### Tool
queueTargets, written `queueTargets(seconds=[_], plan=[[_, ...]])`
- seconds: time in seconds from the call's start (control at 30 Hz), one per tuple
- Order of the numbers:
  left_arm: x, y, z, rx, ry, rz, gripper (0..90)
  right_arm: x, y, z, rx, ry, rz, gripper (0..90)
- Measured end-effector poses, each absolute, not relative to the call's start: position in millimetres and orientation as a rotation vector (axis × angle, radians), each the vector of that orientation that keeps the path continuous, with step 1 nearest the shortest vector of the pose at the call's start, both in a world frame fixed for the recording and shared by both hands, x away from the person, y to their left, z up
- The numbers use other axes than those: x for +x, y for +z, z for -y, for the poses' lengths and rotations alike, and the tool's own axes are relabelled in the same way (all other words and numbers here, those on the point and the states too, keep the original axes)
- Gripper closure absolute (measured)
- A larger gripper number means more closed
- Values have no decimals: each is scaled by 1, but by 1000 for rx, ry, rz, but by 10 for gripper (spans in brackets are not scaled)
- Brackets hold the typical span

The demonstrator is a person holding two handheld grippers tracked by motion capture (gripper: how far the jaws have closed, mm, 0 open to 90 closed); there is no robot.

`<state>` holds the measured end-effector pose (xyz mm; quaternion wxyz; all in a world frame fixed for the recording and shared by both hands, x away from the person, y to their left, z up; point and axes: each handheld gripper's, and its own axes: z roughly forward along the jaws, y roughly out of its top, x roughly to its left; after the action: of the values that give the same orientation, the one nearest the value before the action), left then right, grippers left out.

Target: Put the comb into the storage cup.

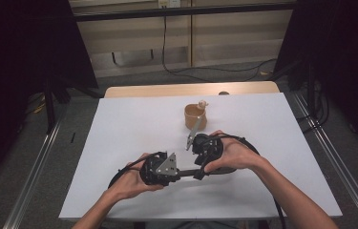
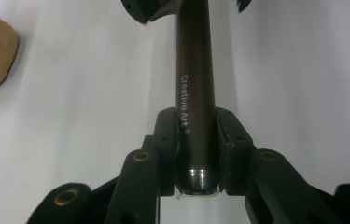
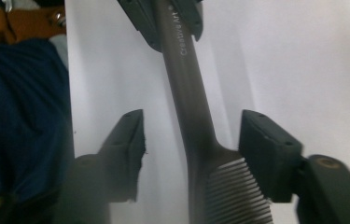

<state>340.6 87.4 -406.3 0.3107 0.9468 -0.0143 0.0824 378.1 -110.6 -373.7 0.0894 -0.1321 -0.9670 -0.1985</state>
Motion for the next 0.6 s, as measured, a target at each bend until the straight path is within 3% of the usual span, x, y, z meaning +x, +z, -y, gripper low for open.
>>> queueTargets(seconds=[0.1, 0.37, 0.6], plan=[[343, -406, -91, 2504, 211, 27, 726, 378, -370, 117, -441, -650, 2892, 288], [348, -409, -97, 2483, 168, -54, 726, 374, -362, 139, -567, -845, 2893, 164], [358, -412, -106, 2411, 79, -152, 726, 366, -359, 162, -656, -1018, 2873, 126]])
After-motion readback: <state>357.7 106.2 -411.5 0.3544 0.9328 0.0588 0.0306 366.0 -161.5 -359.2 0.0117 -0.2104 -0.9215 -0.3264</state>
